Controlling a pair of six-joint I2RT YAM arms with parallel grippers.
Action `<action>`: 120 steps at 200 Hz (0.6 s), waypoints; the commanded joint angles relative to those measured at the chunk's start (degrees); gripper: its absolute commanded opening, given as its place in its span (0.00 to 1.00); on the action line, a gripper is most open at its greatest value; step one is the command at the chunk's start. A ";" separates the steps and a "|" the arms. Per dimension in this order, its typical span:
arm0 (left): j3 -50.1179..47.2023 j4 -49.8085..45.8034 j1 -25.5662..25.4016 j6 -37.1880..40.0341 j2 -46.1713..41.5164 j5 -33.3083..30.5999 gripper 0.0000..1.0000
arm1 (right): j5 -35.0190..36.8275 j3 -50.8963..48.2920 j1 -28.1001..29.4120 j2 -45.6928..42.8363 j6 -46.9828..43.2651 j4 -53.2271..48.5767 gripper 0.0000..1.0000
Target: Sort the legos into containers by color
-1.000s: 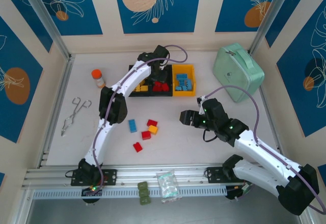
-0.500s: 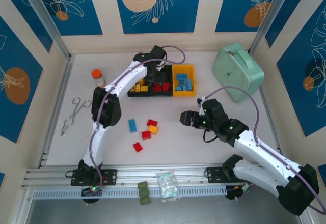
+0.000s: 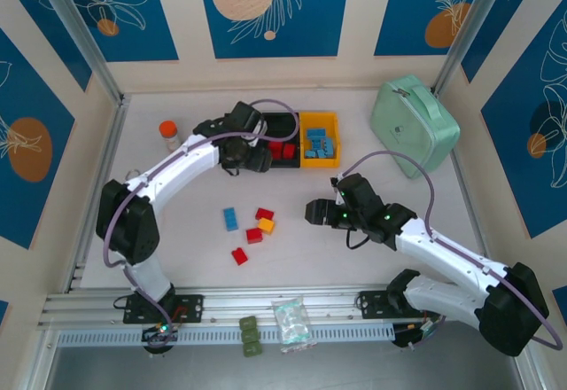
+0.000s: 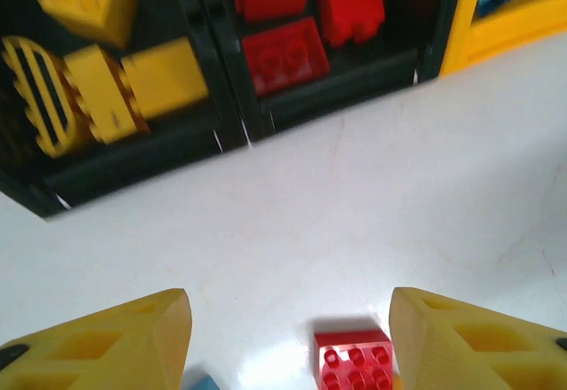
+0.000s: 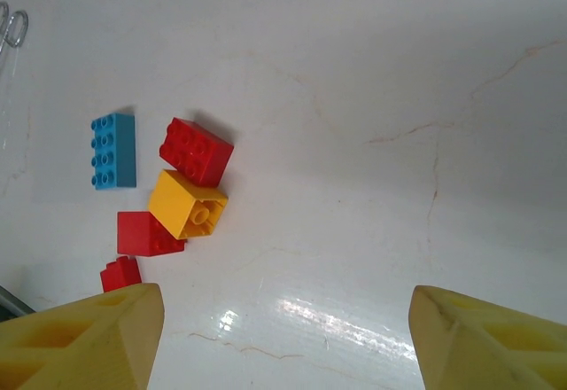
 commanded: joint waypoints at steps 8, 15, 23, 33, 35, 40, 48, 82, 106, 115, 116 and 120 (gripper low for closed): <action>-6.80 3.61 -0.35 -4.28 -4.07 6.38 0.66 | -0.54 2.10 0.76 -0.17 0.66 0.90 0.74; -8.21 3.83 -0.62 -5.00 -4.33 7.54 0.67 | -0.37 2.08 0.88 -0.07 0.78 0.55 0.74; -9.62 4.18 -1.15 -5.59 -4.39 8.18 0.69 | -0.26 1.88 0.98 -0.08 0.90 0.33 0.74; -11.08 4.34 -2.04 -6.07 -4.17 8.12 0.73 | -0.18 1.49 1.05 -0.17 1.17 0.23 0.74; -11.33 4.32 -2.19 -6.16 -4.08 8.07 0.74 | -0.13 1.38 1.03 -0.17 1.22 0.23 0.74; -11.88 4.41 -2.64 -6.70 -3.96 7.90 0.77 | -0.04 1.04 1.05 -0.30 1.39 0.22 0.74; -13.05 5.01 -3.29 -7.24 -3.45 8.46 0.79 | 0.08 0.46 1.08 -0.54 1.82 0.39 0.74; -15.53 5.69 -6.50 -8.43 -0.89 7.27 0.82 | 0.86 -1.11 1.07 -2.00 2.92 0.28 0.74; -16.04 5.95 -7.16 -8.96 0.54 6.65 0.82 | 1.15 -1.60 0.95 -2.65 3.03 -0.12 0.74; -15.92 5.95 -7.54 -8.84 1.19 6.47 0.82 | 1.15 -1.71 0.76 -2.69 2.91 -0.28 0.74; -15.94 5.91 -7.61 -8.88 1.36 6.41 0.82 | 1.15 -1.72 0.79 -2.66 2.93 -0.29 0.74; -15.84 5.82 -7.79 -8.83 1.74 6.12 0.82 | 1.10 -1.70 0.74 -2.71 2.94 -0.30 0.74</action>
